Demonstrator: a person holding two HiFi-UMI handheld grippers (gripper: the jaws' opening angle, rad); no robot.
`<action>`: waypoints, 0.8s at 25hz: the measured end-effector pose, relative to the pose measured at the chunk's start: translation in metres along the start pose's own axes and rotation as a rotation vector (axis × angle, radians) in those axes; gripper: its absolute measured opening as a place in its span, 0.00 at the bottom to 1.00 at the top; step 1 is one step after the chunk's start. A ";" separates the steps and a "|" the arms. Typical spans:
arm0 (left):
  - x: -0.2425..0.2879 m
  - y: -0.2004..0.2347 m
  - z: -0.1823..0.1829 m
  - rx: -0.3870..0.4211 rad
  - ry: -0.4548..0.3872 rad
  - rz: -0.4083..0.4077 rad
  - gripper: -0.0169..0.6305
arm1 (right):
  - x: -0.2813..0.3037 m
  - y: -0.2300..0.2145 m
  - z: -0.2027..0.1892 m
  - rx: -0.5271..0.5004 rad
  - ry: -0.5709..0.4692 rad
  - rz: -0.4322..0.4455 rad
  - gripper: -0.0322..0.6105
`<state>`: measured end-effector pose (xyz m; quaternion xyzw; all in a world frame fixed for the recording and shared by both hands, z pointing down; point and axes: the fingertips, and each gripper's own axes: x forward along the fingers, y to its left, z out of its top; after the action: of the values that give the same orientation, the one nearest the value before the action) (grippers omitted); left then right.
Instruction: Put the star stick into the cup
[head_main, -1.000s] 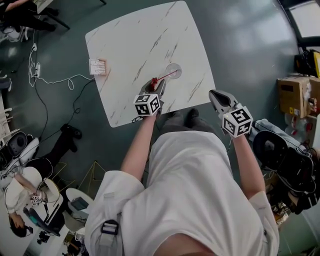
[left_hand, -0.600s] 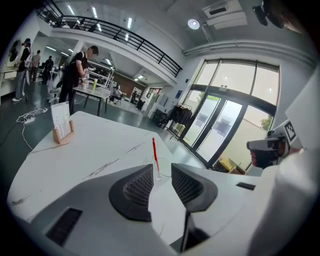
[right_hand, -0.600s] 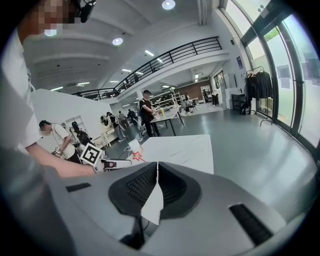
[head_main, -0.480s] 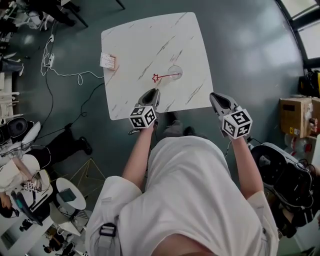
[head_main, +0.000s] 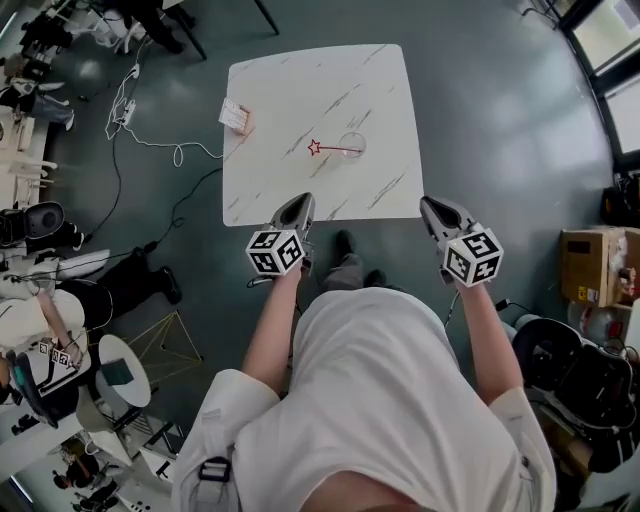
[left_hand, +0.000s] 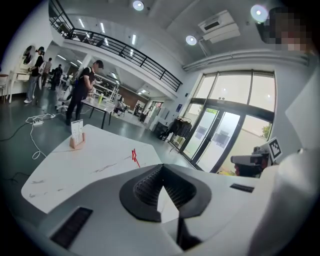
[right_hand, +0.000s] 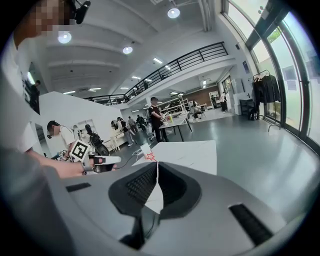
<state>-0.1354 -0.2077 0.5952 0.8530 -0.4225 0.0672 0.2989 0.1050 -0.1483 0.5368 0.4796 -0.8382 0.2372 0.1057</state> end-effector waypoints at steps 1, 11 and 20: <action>-0.010 -0.007 0.000 -0.002 -0.009 -0.004 0.05 | -0.007 0.001 -0.001 0.000 -0.005 0.003 0.09; -0.085 -0.060 0.006 0.016 -0.069 -0.028 0.05 | -0.044 0.022 0.009 -0.039 -0.077 0.051 0.09; -0.122 -0.055 0.017 0.044 -0.078 -0.047 0.05 | -0.048 0.049 0.016 -0.081 -0.108 0.066 0.09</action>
<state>-0.1730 -0.1086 0.5118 0.8710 -0.4122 0.0359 0.2649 0.0886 -0.0988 0.4889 0.4589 -0.8670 0.1802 0.0718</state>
